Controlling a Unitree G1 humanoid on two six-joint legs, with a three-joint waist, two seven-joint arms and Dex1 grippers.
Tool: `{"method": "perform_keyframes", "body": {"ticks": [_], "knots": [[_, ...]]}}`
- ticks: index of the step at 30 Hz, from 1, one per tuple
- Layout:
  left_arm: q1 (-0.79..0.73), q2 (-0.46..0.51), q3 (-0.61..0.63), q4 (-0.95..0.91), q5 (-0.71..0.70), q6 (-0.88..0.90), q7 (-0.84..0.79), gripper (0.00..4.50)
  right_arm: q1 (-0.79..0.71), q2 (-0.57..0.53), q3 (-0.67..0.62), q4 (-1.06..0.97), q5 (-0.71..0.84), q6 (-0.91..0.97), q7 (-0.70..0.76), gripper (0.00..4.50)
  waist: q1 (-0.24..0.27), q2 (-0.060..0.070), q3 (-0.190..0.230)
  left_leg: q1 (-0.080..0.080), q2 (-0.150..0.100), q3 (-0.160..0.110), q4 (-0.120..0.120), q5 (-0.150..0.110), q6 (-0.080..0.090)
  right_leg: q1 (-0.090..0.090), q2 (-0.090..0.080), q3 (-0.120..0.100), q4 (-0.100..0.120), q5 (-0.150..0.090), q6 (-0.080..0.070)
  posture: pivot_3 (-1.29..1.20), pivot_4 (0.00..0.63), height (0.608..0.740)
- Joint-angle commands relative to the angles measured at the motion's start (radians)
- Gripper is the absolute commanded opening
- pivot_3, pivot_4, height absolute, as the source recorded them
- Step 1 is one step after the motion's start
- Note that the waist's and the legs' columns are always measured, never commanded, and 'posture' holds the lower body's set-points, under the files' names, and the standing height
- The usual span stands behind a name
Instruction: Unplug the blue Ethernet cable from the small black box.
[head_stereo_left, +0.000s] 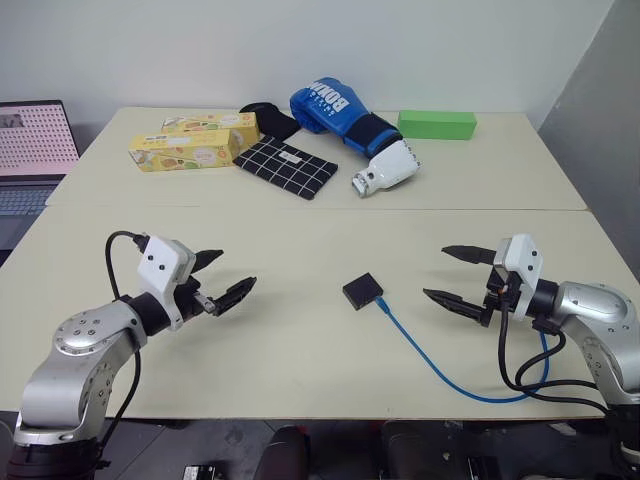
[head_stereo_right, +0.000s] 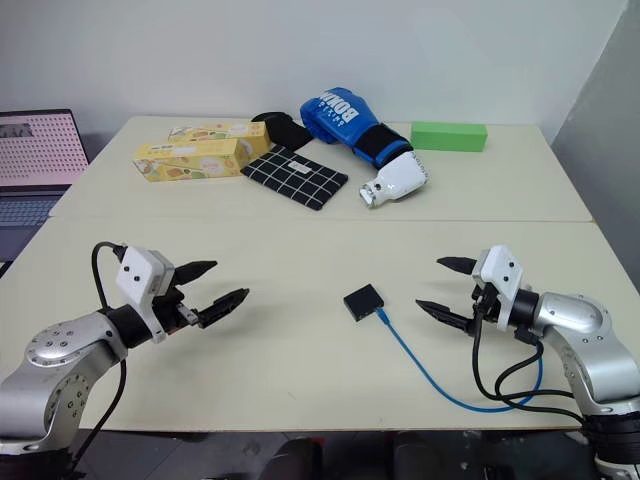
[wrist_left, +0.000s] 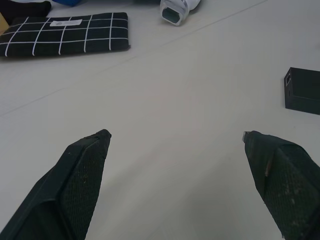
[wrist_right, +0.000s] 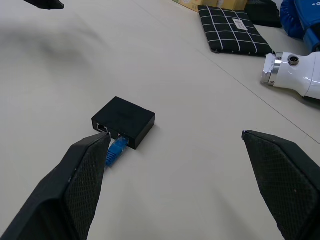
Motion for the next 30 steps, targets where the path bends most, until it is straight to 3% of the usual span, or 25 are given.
{"method": "perform_keyframes", "body": {"ticks": [1,17,30], "knots": [[-0.013,0.01,0.027,-0.021,-0.025,-0.008,-0.018,4.5,-0.014,0.001,-0.014,-0.022,0.009,-0.01,0.009,4.46,0.0,0.0,0.0,0.0,0.0,0.0,0.0,0.0,0.0,0.0,0.0,0.0,0.0,0.0,0.0,0.0,0.15,0.74],[0.005,0.01,0.025,-0.044,-0.028,0.001,-0.013,4.5,-0.015,0.021,0.0,-0.032,-0.009,-0.007,-0.01,4.46,0.0,0.0,0.0,0.0,0.0,0.0,0.0,0.0,0.0,0.0,0.0,0.0,0.0,0.0,0.0,0.0,0.15,0.74],[0.052,0.085,-0.013,-0.114,-0.082,0.02,-0.179,4.5,0.074,0.202,0.097,-0.111,-0.105,0.022,-0.232,4.46,0.0,0.001,0.0,0.0,0.0,0.0,0.0,0.0,0.0,0.0,0.0,0.0,0.0,0.0,0.0,0.0,0.15,0.74]]}}
